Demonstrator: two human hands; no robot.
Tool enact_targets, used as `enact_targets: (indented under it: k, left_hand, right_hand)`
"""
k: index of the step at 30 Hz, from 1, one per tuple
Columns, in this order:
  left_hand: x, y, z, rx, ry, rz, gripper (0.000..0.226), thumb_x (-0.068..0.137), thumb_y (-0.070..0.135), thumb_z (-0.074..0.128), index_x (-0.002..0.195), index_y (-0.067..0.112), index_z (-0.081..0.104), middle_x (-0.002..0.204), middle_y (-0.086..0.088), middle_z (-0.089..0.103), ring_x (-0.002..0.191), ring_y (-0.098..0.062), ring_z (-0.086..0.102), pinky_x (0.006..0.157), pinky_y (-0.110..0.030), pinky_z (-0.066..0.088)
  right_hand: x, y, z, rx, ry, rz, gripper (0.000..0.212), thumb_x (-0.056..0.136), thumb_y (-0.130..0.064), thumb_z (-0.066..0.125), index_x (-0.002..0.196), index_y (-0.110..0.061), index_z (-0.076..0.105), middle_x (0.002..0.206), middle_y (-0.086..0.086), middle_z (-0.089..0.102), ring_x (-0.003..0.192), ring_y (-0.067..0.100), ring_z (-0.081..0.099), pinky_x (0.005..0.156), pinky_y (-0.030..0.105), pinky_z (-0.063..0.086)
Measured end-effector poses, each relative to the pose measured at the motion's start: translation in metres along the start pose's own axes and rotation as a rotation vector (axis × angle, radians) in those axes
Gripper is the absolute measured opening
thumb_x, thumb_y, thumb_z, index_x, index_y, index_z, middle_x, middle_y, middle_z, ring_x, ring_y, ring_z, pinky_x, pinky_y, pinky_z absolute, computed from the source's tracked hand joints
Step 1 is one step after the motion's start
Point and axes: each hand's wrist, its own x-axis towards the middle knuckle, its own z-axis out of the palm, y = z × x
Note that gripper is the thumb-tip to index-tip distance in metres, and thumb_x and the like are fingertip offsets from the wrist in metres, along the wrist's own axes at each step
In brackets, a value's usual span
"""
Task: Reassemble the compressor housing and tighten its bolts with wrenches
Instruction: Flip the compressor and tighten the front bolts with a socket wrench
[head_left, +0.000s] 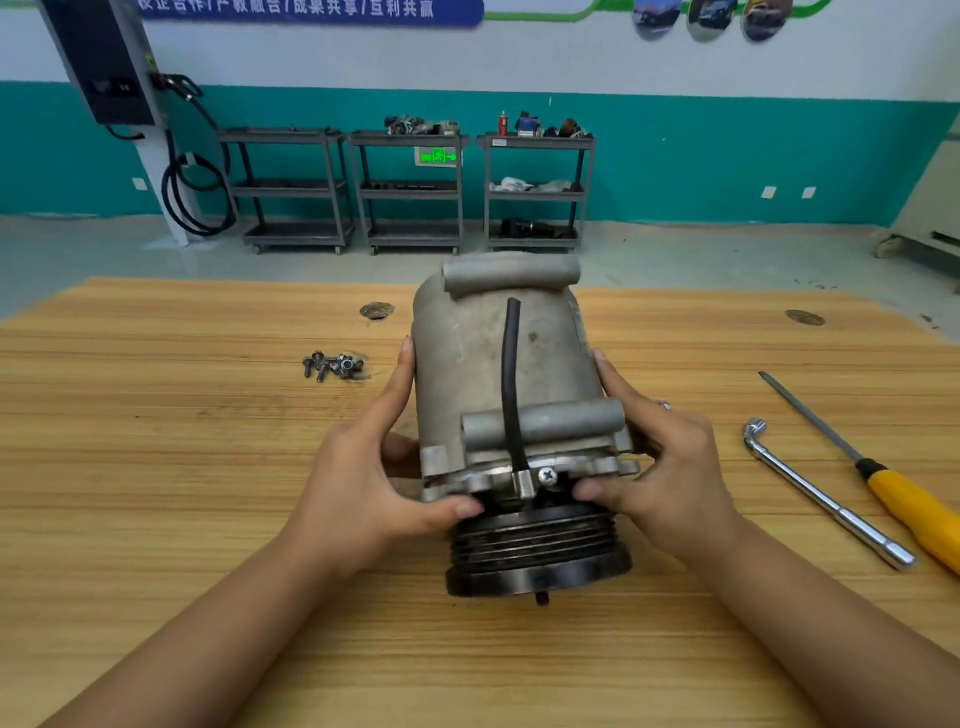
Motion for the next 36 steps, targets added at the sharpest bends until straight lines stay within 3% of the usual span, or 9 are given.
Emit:
enact_targets:
  k: [4,11,17,20,23,26,30,33,36]
  left_hand:
    - [0.001,-0.001,-0.005,-0.007,-0.022,-0.052,0.118,0.039,0.072,0.077,0.138,0.056,0.014,0.066,0.017,0.070,0.067,0.006,0.066,0.062,-0.003,0.042]
    - [0.004,-0.009,-0.007,-0.044,-0.048,-0.153,0.113,0.047,0.055,0.074,0.144,0.040,0.018,0.059,0.010,0.069,0.053,0.006,0.059,0.051,-0.007,0.040]
    - [0.007,-0.010,-0.009,-0.007,-0.046,-0.178,0.110,0.050,0.058,0.066,0.147,0.033,0.022,0.049,0.017,0.060,0.045,0.009,0.049,0.046,-0.003,0.032]
    - [0.012,-0.007,-0.009,0.085,-0.039,-0.195,0.106,0.053,0.063,0.061,0.147,0.032,0.025,0.041,0.017,0.052,0.038,0.002,0.044,0.041,-0.007,0.029]
    - [0.018,-0.005,-0.010,0.128,-0.068,-0.230,0.107,0.054,0.067,0.059,0.148,0.030,0.023,0.041,0.016,0.054,0.037,0.000,0.047,0.040,-0.009,0.030]
    - [0.026,0.000,-0.010,0.176,-0.119,-0.252,0.108,0.053,0.076,0.053,0.148,0.034,0.022,0.054,0.008,0.064,0.044,-0.003,0.058,0.038,-0.011,0.038]
    - [0.034,0.010,-0.010,0.266,-0.155,-0.245,0.097,0.066,0.080,0.051,0.147,0.035,0.021,0.103,-0.005,0.070,0.069,-0.001,0.065,0.043,-0.012,0.042]
    - [0.027,0.023,-0.013,0.226,-0.205,-0.254,0.094,0.065,0.082,0.052,0.144,0.040,0.022,0.117,0.009,0.062,0.075,-0.009,0.066,0.048,-0.020,0.048]
    - [0.017,0.032,-0.017,0.195,-0.229,-0.316,0.102,0.057,0.083,0.049,0.145,0.037,0.027,0.123,0.012,0.054,0.082,-0.013,0.067,0.044,-0.021,0.045]
  right_hand:
    - [-0.003,0.001,0.003,0.054,-0.003,0.076,0.111,0.057,-0.079,0.061,0.136,-0.005,0.038,0.114,-0.036,0.053,0.106,-0.015,0.054,0.092,0.011,0.043]
    - [-0.001,0.001,0.006,0.032,-0.043,0.138,0.107,0.061,-0.086,0.049,0.134,-0.008,0.049,0.112,-0.025,0.061,0.106,-0.012,0.056,0.087,0.012,0.044]
    - [0.001,-0.003,0.007,-0.015,-0.056,0.166,0.109,0.058,-0.091,0.040,0.136,-0.016,0.047,0.103,-0.025,0.061,0.093,-0.019,0.056,0.076,0.004,0.040]
    - [0.004,-0.006,0.007,-0.059,-0.058,0.194,0.101,0.061,-0.088,0.038,0.137,-0.021,0.047,0.094,-0.015,0.069,0.088,-0.002,0.061,0.067,0.012,0.044]
    - [0.005,-0.006,0.007,-0.056,-0.080,0.219,0.093,0.069,-0.084,0.035,0.138,-0.023,0.045,0.088,-0.029,0.064,0.090,-0.010,0.058,0.066,0.008,0.043]
    - [0.008,-0.006,0.006,-0.068,-0.115,0.253,0.088,0.075,-0.079,0.030,0.139,-0.021,0.043,0.106,-0.024,0.065,0.096,-0.012,0.057,0.071,0.005,0.041]
    - [0.013,-0.010,-0.001,0.030,-0.215,0.311,0.076,0.077,-0.067,0.032,0.139,-0.025,0.043,0.115,-0.027,0.057,0.099,-0.028,0.045,0.077,-0.002,0.034]
    - [0.007,-0.021,-0.004,-0.045,-0.175,0.291,0.054,0.078,-0.067,0.030,0.124,-0.044,0.044,0.100,-0.041,0.055,0.087,-0.033,0.044,0.070,-0.005,0.032]
    - [-0.002,-0.031,-0.003,-0.083,-0.131,0.262,0.036,0.079,-0.068,0.032,0.107,-0.050,0.046,0.079,-0.051,0.052,0.086,-0.031,0.048,0.067,-0.004,0.033]
